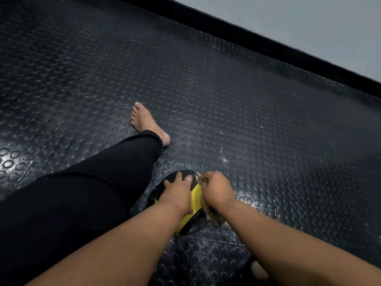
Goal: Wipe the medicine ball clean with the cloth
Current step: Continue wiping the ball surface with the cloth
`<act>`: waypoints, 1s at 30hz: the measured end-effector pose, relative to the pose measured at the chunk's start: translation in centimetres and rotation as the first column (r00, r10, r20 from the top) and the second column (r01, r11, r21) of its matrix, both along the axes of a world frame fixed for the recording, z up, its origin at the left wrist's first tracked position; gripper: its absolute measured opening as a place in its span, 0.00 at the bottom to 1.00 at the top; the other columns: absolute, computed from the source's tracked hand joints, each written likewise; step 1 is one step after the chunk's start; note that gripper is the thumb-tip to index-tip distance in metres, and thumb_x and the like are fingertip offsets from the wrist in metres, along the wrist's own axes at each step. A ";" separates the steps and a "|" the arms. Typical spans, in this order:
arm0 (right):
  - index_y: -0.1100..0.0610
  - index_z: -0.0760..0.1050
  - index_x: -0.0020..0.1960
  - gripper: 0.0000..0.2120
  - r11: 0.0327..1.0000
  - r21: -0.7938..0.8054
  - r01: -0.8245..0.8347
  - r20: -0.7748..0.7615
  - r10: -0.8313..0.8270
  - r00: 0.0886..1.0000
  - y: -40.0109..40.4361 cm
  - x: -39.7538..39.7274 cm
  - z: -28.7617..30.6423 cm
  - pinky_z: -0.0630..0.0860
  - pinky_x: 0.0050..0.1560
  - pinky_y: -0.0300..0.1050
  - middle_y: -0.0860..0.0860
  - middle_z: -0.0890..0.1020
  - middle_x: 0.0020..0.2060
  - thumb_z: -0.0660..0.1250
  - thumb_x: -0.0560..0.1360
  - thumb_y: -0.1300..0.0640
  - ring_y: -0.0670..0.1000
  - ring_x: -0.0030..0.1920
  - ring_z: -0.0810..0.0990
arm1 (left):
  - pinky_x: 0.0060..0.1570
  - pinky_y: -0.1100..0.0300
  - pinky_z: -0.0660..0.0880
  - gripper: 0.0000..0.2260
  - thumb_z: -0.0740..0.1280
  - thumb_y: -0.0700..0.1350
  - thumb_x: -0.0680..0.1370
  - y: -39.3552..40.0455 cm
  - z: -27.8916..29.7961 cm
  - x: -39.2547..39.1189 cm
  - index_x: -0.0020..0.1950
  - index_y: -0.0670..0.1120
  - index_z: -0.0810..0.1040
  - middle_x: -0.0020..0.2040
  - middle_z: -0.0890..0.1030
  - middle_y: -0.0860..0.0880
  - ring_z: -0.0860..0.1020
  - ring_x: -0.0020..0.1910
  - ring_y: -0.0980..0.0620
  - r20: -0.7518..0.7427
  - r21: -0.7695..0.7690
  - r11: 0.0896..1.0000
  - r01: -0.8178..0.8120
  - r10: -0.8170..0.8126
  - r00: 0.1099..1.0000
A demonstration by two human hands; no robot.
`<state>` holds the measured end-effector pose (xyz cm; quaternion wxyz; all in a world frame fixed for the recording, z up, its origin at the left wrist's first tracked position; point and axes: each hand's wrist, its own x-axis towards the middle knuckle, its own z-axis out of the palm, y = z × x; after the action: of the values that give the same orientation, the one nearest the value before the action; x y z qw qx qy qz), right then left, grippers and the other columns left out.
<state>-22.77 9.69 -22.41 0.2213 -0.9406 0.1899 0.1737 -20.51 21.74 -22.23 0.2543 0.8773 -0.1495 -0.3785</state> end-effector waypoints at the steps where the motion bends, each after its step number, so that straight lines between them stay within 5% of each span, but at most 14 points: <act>1: 0.55 0.78 0.57 0.15 0.998 -0.002 -0.067 0.040 0.067 0.997 0.6 -0.4 0.2 0.73 0.53 0.45 0.53 0.76 0.49 0.58 0.76 0.64 0.55 0.52 0.76 | 0.70 0.44 0.64 0.40 0.74 0.43 0.75 0.6 -0.8 2.2 0.79 0.51 0.53 0.80 0.46 0.48 0.51 0.77 0.33 0.020 -0.027 0.996 -0.087 0.088 0.996; 3: 0.55 0.78 0.58 0.15 0.993 -0.009 -0.115 0.092 0.116 0.989 0.9 -0.9 0.2 0.72 0.53 0.45 0.53 0.75 0.50 0.57 0.76 0.63 0.55 0.52 0.76 | 0.69 0.47 0.64 0.27 0.66 0.45 0.80 3.3 -4.4 6.8 0.76 0.48 0.59 0.78 0.56 0.48 0.56 0.76 0.36 -0.037 -0.168 0.945 -0.280 0.278 0.960; 5: 0.56 0.77 0.58 0.14 1.000 0.006 -0.007 0.090 0.006 0.996 0.1 -0.5 0.0 0.71 0.54 0.43 0.54 0.78 0.54 0.58 0.77 0.62 0.55 0.54 0.77 | 0.68 0.50 0.64 0.20 0.61 0.42 0.82 4.3 -6.9 13.5 0.73 0.44 0.64 0.74 0.66 0.46 0.63 0.74 0.42 0.170 -0.171 0.814 -0.556 0.580 0.797; 7: 0.58 0.78 0.57 0.12 0.993 0.013 0.120 0.018 -0.121 0.993 -0.9 0.6 -0.5 0.73 0.52 0.43 0.55 0.81 0.53 0.59 0.77 0.63 0.56 0.53 0.79 | 0.71 0.49 0.62 0.25 0.64 0.34 0.79 4.0 -4.8 11.0 0.75 0.45 0.62 0.77 0.62 0.46 0.61 0.75 0.42 0.261 -0.011 0.936 -0.353 0.343 0.902; 11: 0.63 0.77 0.51 0.09 0.988 -0.048 0.148 -0.144 -0.154 0.978 -2.1 1.5 -1.4 0.71 0.41 0.41 0.59 0.82 0.48 0.59 0.76 0.64 0.56 0.43 0.77 | 0.73 0.44 0.59 0.37 0.71 0.40 0.77 0.3 0.9 -0.8 0.79 0.48 0.53 0.80 0.47 0.46 0.52 0.77 0.35 -0.010 0.086 0.993 0.082 -0.081 0.997; 15: 0.64 0.73 0.54 0.10 0.989 -0.053 0.141 -0.136 -0.147 0.980 -1.3 0.4 -1.2 0.67 0.44 0.41 0.59 0.79 0.52 0.56 0.79 0.61 0.59 0.51 0.77 | 0.71 0.39 0.62 0.42 0.76 0.44 0.72 0.5 -1.4 -0.1 0.79 0.52 0.54 0.81 0.46 0.48 0.51 0.77 0.35 -0.035 0.106 0.993 0.057 -0.054 0.998; 20: 0.59 0.71 0.52 0.06 0.992 -0.042 -0.116 -0.007 0.116 0.993 0.1 -2.6 -0.1 0.66 0.45 0.44 0.56 0.75 0.50 0.57 0.78 0.60 0.57 0.50 0.74 | 0.72 0.43 0.62 0.41 0.77 0.45 0.72 0.9 -1.6 -0.3 0.78 0.52 0.57 0.81 0.48 0.50 0.53 0.77 0.36 0.014 0.090 0.994 0.065 -0.066 0.998; 25: 0.58 0.74 0.52 0.08 0.992 -0.117 0.042 -0.073 -0.051 0.996 -1.5 -1.0 -0.5 0.73 0.46 0.45 0.56 0.78 0.49 0.57 0.76 0.63 0.58 0.50 0.77 | 0.72 0.44 0.63 0.43 0.75 0.47 0.74 0.3 -1.1 -0.9 0.80 0.53 0.50 0.81 0.46 0.50 0.50 0.77 0.34 0.023 0.136 0.981 0.141 -0.146 0.989; 30: 0.56 0.75 0.56 0.15 0.988 -0.150 0.019 -0.102 -0.035 0.994 -1.3 -0.3 -0.5 0.75 0.52 0.47 0.55 0.78 0.52 0.56 0.75 0.66 0.57 0.52 0.78 | 0.71 0.43 0.64 0.43 0.75 0.47 0.74 0.7 -0.9 -0.7 0.80 0.53 0.50 0.81 0.46 0.50 0.50 0.77 0.34 0.004 0.159 0.975 0.155 -0.158 0.987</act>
<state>-23.10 8.35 -22.89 0.1426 -0.9415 0.2264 0.2048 -21.19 22.42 -23.16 0.1518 0.8835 -0.1897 -0.4006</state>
